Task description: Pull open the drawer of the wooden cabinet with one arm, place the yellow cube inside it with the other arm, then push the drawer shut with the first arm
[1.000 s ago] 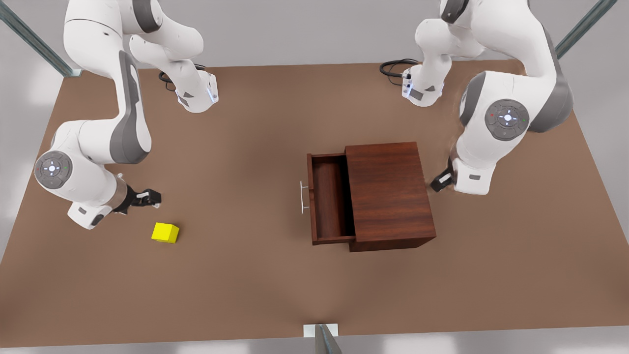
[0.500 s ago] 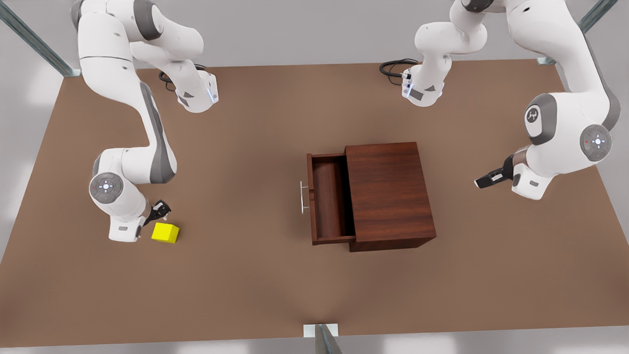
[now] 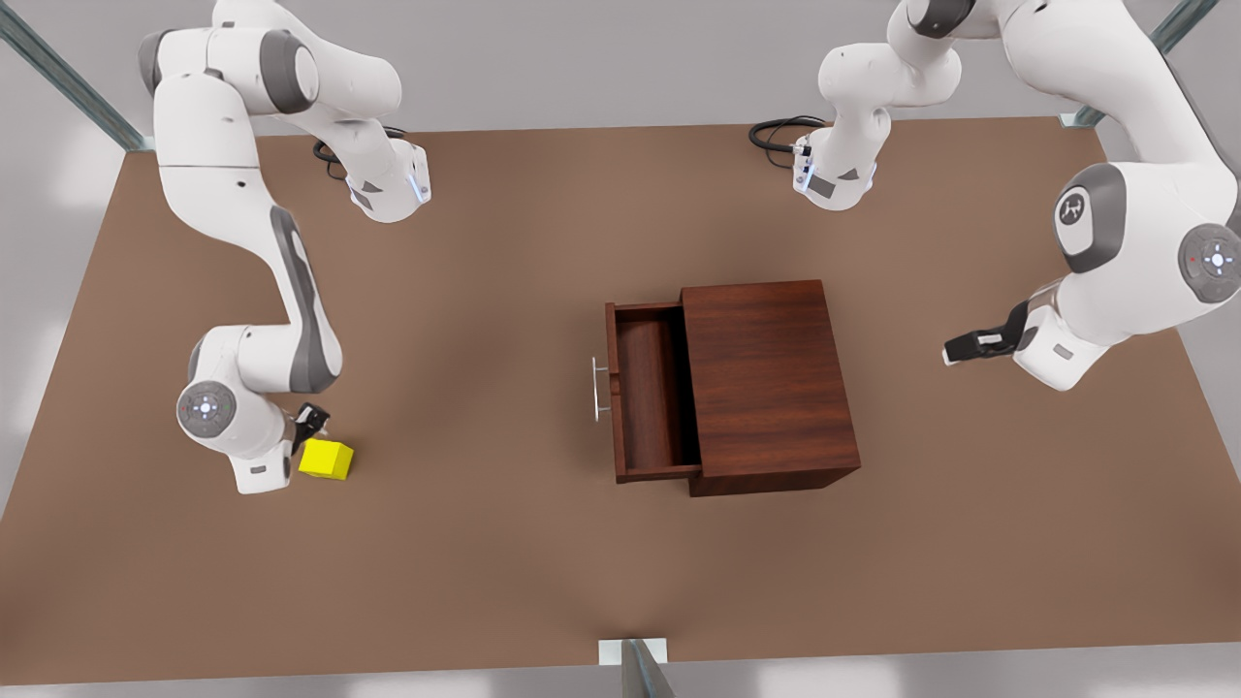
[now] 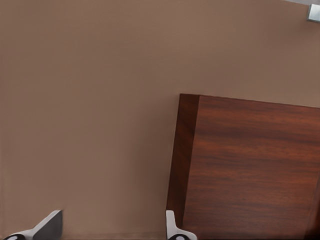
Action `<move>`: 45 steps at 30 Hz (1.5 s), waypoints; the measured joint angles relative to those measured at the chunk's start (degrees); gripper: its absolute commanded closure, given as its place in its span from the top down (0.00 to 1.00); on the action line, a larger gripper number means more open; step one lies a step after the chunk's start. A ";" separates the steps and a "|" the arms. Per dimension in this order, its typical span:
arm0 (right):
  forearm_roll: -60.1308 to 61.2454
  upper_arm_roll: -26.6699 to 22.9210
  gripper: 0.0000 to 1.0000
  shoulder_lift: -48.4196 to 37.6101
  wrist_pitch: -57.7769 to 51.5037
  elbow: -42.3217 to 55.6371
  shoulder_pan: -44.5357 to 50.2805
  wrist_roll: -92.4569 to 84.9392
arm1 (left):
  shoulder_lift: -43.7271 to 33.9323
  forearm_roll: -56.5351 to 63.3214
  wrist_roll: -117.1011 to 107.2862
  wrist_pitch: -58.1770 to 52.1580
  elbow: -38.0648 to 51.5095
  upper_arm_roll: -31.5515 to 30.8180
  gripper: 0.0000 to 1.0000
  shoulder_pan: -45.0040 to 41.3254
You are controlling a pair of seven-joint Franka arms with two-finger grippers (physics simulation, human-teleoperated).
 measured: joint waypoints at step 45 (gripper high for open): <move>1.33 6.13 0.98 10.62 6.43 0.83 -8.15 -25.79 | -3.05 2.79 7.07 -2.48 -4.88 -0.36 1.00 -4.94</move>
